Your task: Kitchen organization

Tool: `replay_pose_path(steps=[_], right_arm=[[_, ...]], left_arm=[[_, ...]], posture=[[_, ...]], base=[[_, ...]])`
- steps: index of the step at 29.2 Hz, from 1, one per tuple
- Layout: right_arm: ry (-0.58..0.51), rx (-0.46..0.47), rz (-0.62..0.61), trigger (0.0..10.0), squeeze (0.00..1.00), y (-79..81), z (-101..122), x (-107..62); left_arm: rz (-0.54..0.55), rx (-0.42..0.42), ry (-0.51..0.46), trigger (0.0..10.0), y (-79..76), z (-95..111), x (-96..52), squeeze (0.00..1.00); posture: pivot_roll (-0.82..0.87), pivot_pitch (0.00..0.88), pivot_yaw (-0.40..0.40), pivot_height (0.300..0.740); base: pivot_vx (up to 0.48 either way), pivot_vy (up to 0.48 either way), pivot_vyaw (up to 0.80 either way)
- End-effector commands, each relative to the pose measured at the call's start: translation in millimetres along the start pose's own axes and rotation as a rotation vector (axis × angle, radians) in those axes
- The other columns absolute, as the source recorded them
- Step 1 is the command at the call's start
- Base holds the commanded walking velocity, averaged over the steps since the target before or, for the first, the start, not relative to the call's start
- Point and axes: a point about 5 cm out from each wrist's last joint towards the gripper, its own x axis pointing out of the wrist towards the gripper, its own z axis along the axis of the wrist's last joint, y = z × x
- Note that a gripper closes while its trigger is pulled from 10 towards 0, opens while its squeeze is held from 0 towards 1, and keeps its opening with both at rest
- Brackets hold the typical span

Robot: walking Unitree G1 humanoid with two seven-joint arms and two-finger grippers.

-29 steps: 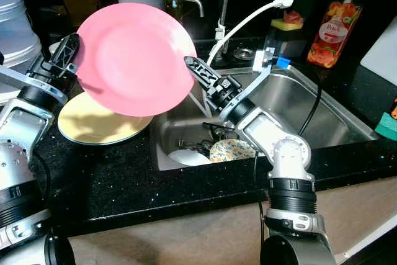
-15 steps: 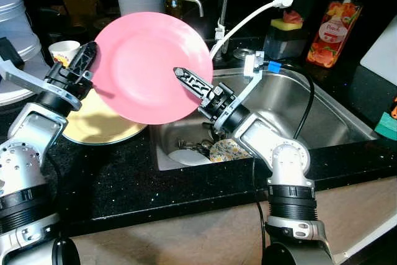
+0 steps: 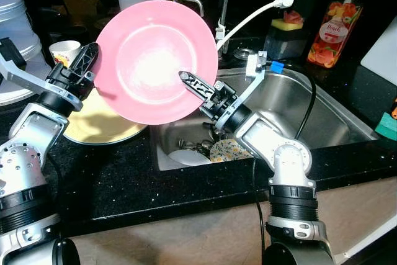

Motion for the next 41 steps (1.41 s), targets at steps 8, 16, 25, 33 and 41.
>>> replay_pose_path(steps=[8, 16, 25, 33, 41], right_arm=[[-0.079, -0.021, -0.125, 0.0, 0.0, -18.4, 15, -6.1], [-0.172, -0.147, -0.285, 0.0, 0.0, -39.2, 46, -17.1], [0.038, -0.737, -0.538, 0.0, 0.0, -70.8, 54, -16.0], [0.244, -0.917, -0.518, 0.0, 0.0, -84.7, 37, -8.8], [0.39, -1.073, -0.494, 0.0, 0.0, -93.3, 26, -6.9]], left_arm=[[0.219, 0.231, -0.075, 10.0, 21.4, 15, -2.1, 1.0], [0.336, 0.301, -0.193, 10.0, 31.9, 37, -8.1, 0.0], [-0.158, 0.462, 0.411, 10.0, -21.7, -53, 0.4, 0.0], [-0.359, 0.512, 0.634, 10.0, -35.6, -76, -10.1, 0.0], [-0.415, 0.534, 0.753, 10.0, -38.9, -79, -19.2, 0.0]], posture=[[0.05, 0.098, 0.018, 0.74], [0.05, 0.1, 0.019, 0.74], [0.05, 0.105, 0.019, 0.74], [0.05, 0.108, 0.022, 0.74], [0.05, 0.109, 0.028, 0.74]], base=[[0.0, 0.0, 0.0], [0.0, 0.0, 0.0], [0.0, 0.0, 0.0], [0.0, 0.0, 0.0], [0.0, 0.0, 0.0]])
